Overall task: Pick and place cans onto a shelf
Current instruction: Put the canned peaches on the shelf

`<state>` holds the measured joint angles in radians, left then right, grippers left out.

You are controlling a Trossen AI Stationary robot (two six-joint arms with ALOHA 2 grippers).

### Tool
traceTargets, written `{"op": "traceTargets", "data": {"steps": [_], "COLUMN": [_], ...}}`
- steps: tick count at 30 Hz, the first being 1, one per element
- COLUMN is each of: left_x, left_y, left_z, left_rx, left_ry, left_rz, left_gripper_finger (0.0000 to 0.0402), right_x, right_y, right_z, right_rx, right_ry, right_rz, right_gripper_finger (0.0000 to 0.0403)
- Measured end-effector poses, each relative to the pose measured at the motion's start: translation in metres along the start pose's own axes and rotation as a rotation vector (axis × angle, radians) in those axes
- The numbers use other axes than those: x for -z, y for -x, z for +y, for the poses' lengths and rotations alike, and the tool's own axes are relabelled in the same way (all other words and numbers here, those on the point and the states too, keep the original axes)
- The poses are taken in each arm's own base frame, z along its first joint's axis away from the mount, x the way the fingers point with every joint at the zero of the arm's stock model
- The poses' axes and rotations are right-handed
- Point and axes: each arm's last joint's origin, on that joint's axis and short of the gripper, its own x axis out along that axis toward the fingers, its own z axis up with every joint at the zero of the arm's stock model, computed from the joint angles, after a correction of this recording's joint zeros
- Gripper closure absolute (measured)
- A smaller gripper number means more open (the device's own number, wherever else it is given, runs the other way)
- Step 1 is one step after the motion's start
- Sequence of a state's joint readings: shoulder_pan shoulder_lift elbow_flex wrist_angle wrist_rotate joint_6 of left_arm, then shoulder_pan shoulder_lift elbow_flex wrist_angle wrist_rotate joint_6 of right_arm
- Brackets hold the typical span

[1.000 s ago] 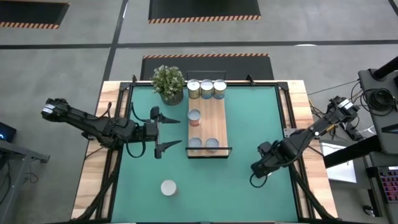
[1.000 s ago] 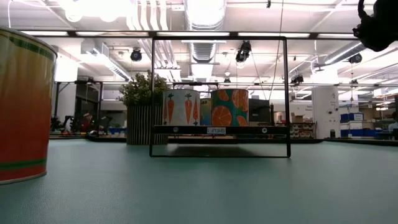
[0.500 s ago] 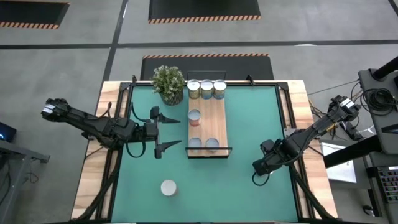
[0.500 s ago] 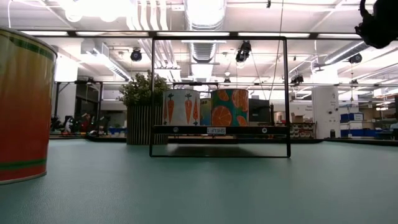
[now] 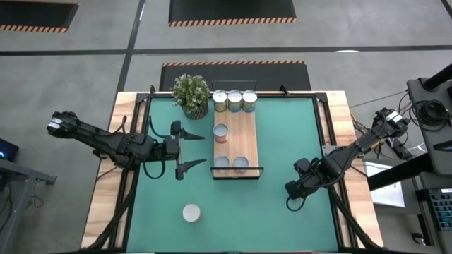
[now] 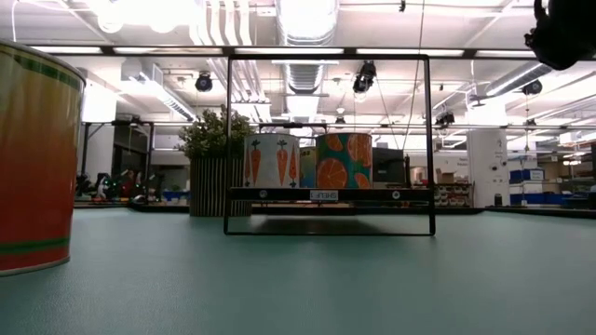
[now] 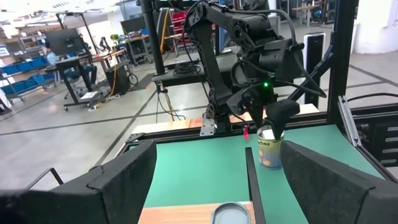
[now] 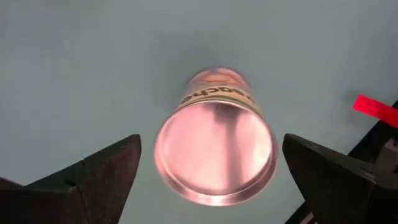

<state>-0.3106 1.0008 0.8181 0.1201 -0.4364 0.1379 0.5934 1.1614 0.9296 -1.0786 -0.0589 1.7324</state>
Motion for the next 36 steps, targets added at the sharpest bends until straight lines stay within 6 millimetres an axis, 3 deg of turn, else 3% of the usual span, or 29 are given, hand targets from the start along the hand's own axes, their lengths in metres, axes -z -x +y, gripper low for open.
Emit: {"op": "traceTargets", "data": {"steps": [10, 17, 22, 26, 30, 36], "left_x": [0.000, 0.001, 0.001, 0.001, 0.001, 0.000], "left_y": [0.000, -0.002, -0.002, -0.002, -0.002, 0.000], "left_z": [0.000, -0.001, -0.001, -0.001, -0.001, 0.000], "left_rx": [0.000, 0.000, 0.000, 0.000, 0.000, -0.009], "left_ry": [0.005, 0.004, 0.005, 0.005, 0.003, -0.029], "left_rz": [0.004, 0.008, 0.006, 0.007, 0.006, -0.004], "left_gripper_finger": [0.0079, 0.0080, 0.0080, 0.0080, 0.0079, 0.0080], "right_x": [-0.001, 0.000, -0.001, -0.009, -0.024, -0.059], "right_y": [-0.020, -0.024, -0.023, -0.008, 0.018, 0.064], "right_z": [-0.001, -0.001, -0.001, -0.003, -0.006, 0.005], "right_rx": [0.038, 0.056, 0.058, 0.111, 0.189, 0.090], "right_ry": [0.005, 0.013, 0.009, -0.004, 0.006, 0.079], "right_rz": [0.018, 0.038, 0.036, 0.006, -0.041, -0.193], "right_gripper_finger": [0.0029, 0.0101, 0.0101, 0.0093, 0.0078, 0.0093]}}
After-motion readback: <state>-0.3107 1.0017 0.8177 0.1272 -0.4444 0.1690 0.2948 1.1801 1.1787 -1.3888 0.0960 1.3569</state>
